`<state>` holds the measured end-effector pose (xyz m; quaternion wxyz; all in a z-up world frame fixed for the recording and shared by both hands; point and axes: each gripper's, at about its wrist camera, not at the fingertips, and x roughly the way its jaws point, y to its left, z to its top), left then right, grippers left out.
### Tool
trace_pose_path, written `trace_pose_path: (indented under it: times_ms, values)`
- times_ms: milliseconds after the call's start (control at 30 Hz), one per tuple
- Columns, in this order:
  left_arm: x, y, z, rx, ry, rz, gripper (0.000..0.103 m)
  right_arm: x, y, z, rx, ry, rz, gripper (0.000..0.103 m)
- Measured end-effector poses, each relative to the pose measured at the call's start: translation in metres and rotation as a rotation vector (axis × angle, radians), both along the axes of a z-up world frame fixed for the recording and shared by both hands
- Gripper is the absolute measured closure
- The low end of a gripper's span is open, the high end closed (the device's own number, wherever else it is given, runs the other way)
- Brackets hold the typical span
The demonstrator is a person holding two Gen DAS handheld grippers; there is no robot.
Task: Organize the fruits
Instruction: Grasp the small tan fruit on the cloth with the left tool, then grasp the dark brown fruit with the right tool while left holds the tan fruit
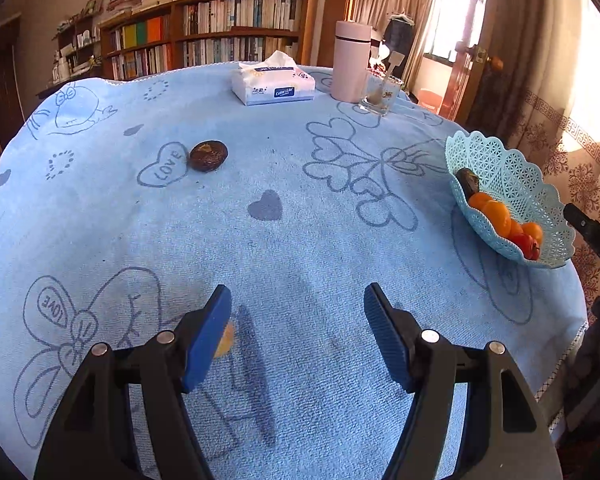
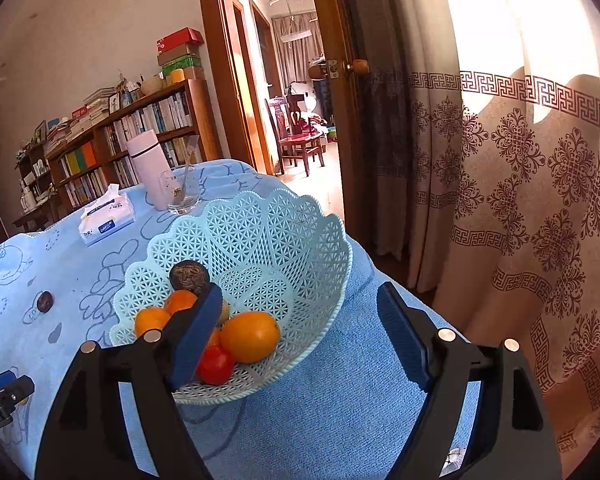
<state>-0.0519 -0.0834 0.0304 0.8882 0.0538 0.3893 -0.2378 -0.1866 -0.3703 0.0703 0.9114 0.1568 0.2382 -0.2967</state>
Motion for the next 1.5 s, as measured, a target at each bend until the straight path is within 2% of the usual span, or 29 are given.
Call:
trace_pose_path:
  times_ms: [333,500,600,667,833,967,1133,1233,1500]
  values:
    - [-0.003,0.03,0.003,0.014,-0.031,0.057,0.034,0.003,0.032,0.011,-0.055,-0.006,0.074,0.022]
    - [0.007,0.04,-0.005,0.02,0.003,0.089,0.038,0.009,0.047,0.013,-0.068,0.003,0.116,0.022]
    - [0.012,0.044,-0.01,0.016,0.04,0.091,0.049,0.014,0.054,0.016,-0.067,0.002,0.14,0.022]
    - [0.015,0.043,-0.014,0.023,0.067,0.088,0.063,0.019,0.06,0.018,-0.067,0.003,0.164,0.022]
    - [0.018,0.047,-0.018,0.02,0.083,0.1,0.077,0.038,0.081,0.022,-0.068,0.011,0.25,0.022]
    - [0.016,0.048,-0.015,0.007,0.063,0.098,0.076,0.063,0.102,0.021,-0.029,0.045,0.376,0.022]
    - [0.017,0.055,-0.007,-0.019,0.023,0.112,0.076,0.11,0.131,0.011,0.082,0.147,0.574,0.022]
    - [0.02,0.062,-0.009,-0.048,0.034,0.135,0.076,0.137,0.144,0.003,0.14,0.188,0.634,0.022]
    - [0.02,0.064,-0.013,-0.067,0.042,0.149,0.076,0.201,0.186,-0.005,0.197,0.247,0.763,0.022]
